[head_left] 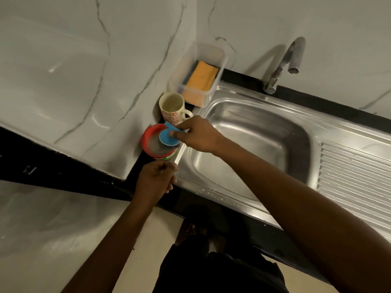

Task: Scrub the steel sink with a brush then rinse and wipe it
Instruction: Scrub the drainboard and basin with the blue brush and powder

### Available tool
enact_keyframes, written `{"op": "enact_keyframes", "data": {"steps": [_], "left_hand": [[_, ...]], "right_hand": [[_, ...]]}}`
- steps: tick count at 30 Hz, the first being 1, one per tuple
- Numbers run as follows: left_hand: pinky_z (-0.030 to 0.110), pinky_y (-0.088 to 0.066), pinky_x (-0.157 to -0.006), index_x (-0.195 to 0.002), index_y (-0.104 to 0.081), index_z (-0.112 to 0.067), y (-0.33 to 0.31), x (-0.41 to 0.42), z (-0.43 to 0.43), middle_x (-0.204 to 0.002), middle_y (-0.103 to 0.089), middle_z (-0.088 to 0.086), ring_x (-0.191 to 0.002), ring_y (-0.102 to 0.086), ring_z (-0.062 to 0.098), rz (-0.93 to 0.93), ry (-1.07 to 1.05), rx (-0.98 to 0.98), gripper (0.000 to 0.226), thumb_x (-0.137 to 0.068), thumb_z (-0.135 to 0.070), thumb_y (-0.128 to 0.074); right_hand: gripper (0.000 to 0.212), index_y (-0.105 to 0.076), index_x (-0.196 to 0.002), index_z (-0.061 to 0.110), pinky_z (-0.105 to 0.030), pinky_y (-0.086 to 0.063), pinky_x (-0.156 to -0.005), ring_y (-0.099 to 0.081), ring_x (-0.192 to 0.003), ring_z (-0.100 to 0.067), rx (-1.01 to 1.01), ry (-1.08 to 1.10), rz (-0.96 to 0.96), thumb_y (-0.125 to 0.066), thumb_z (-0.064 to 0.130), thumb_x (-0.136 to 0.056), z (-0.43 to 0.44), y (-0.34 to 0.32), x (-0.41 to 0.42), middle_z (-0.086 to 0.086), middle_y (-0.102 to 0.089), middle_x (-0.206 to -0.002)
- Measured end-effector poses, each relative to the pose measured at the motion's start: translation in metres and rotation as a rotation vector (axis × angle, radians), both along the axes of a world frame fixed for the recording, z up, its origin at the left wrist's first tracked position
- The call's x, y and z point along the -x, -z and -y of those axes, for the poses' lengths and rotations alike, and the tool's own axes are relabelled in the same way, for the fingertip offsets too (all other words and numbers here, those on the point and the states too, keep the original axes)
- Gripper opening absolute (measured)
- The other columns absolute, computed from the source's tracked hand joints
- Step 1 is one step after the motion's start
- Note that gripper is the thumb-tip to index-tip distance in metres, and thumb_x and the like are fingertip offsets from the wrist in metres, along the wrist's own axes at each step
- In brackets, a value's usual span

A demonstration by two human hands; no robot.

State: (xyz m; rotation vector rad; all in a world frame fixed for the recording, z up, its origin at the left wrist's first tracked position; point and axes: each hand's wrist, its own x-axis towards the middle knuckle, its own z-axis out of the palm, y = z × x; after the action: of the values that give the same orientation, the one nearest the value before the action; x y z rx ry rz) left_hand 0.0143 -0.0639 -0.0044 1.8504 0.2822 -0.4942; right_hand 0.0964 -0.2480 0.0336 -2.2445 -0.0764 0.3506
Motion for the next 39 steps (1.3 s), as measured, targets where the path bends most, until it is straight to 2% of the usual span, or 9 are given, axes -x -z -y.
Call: {"op": "enact_keyframes", "data": {"steps": [3,8,16,19,22,26,29,32,39], "left_hand": [[0.03,-0.05,-0.055,-0.088,-0.072,-0.009,-0.001,0.0,0.026,-0.066,-0.069,0.007,-0.056,-0.059,0.019,0.022,0.075,0.01,0.019,-0.102,-0.019,-0.065],[0.029,-0.047,-0.053,-0.083,-0.073,-0.008,0.003,0.009,0.091,-0.062,-0.068,0.009,-0.05,-0.056,0.021,0.053,0.201,0.037,0.02,-0.1,-0.018,-0.066],[0.036,-0.05,-0.057,-0.078,-0.073,-0.017,0.008,0.042,0.197,-0.065,-0.071,0.006,-0.053,-0.06,0.021,0.082,0.446,0.056,0.023,-0.1,-0.024,-0.067],[0.034,-0.05,-0.057,-0.08,-0.072,-0.013,0.01,0.056,0.226,-0.064,-0.07,0.006,-0.053,-0.06,0.02,0.069,0.501,0.049,0.023,-0.1,-0.023,-0.066],[0.035,-0.05,-0.057,-0.083,-0.071,-0.01,0.012,0.067,0.243,-0.064,-0.07,0.006,-0.052,-0.059,0.02,0.056,0.543,0.039,0.022,-0.1,-0.024,-0.067],[0.035,-0.052,-0.057,-0.082,-0.07,-0.011,0.014,0.073,0.255,-0.065,-0.071,0.006,-0.051,-0.061,0.021,0.063,0.583,0.014,0.023,-0.099,-0.026,-0.067],[0.036,-0.053,-0.058,-0.082,-0.071,-0.011,0.013,0.073,0.259,-0.065,-0.072,0.006,-0.052,-0.061,0.02,0.063,0.594,-0.008,0.023,-0.099,-0.025,-0.067],[0.036,-0.052,-0.059,-0.083,-0.071,-0.011,0.013,0.071,0.26,-0.065,-0.072,0.006,-0.052,-0.061,0.021,0.056,0.592,-0.02,0.023,-0.099,-0.026,-0.067],[0.033,-0.051,-0.057,-0.084,-0.072,-0.011,0.01,0.069,0.263,-0.066,-0.072,0.007,-0.052,-0.061,0.019,0.06,0.589,-0.038,0.022,-0.1,-0.026,-0.067]], "right_hand": [[0.027,-0.081,-0.107,0.025,-0.027,-0.04,-0.047,-0.047,-0.047,-0.012,-0.197,0.176,-0.153,-0.07,0.047,-0.095,0.052,-0.018,0.034,0.003,-0.058,-0.057],[0.026,-0.081,-0.103,0.026,-0.022,-0.033,-0.041,-0.04,-0.044,-0.011,-0.251,0.379,-0.231,-0.071,0.048,-0.095,0.15,-0.04,0.111,-0.003,-0.052,-0.06],[0.027,-0.082,-0.1,0.026,-0.023,-0.026,-0.043,-0.034,-0.047,-0.014,-0.151,0.75,-0.245,-0.081,0.048,-0.085,0.302,-0.028,0.245,-0.005,-0.048,-0.063],[0.034,-0.08,-0.108,0.027,-0.022,-0.032,-0.046,-0.043,-0.044,-0.006,0.064,0.82,-0.219,-0.082,0.05,-0.083,0.342,-0.003,0.284,0.011,-0.055,-0.052],[0.041,-0.079,-0.117,0.028,-0.026,-0.038,-0.052,-0.053,-0.057,-0.007,0.286,0.866,-0.188,-0.082,0.051,-0.083,0.351,0.029,0.298,0.01,-0.065,-0.067],[0.05,-0.073,-0.127,0.033,-0.03,-0.051,-0.068,-0.072,-0.085,-0.022,0.278,0.928,-0.098,-0.077,0.057,-0.084,0.323,0.073,0.287,-0.001,-0.077,-0.097],[0.054,-0.061,-0.139,0.046,-0.034,-0.053,-0.086,-0.069,-0.111,-0.024,0.338,0.782,-0.099,-0.07,0.059,-0.087,0.293,0.079,0.29,0.005,-0.075,-0.121],[0.054,-0.057,-0.14,0.052,-0.034,-0.054,-0.086,-0.069,-0.111,-0.021,0.389,0.724,-0.141,-0.068,0.061,-0.088,0.302,0.072,0.315,0.007,-0.073,-0.124],[0.05,-0.068,-0.135,0.032,-0.033,-0.051,-0.075,-0.072,-0.098,-0.026,0.312,1.015,-0.14,-0.074,0.053,-0.09,0.336,0.07,0.3,-0.005,-0.077,-0.111]]}}
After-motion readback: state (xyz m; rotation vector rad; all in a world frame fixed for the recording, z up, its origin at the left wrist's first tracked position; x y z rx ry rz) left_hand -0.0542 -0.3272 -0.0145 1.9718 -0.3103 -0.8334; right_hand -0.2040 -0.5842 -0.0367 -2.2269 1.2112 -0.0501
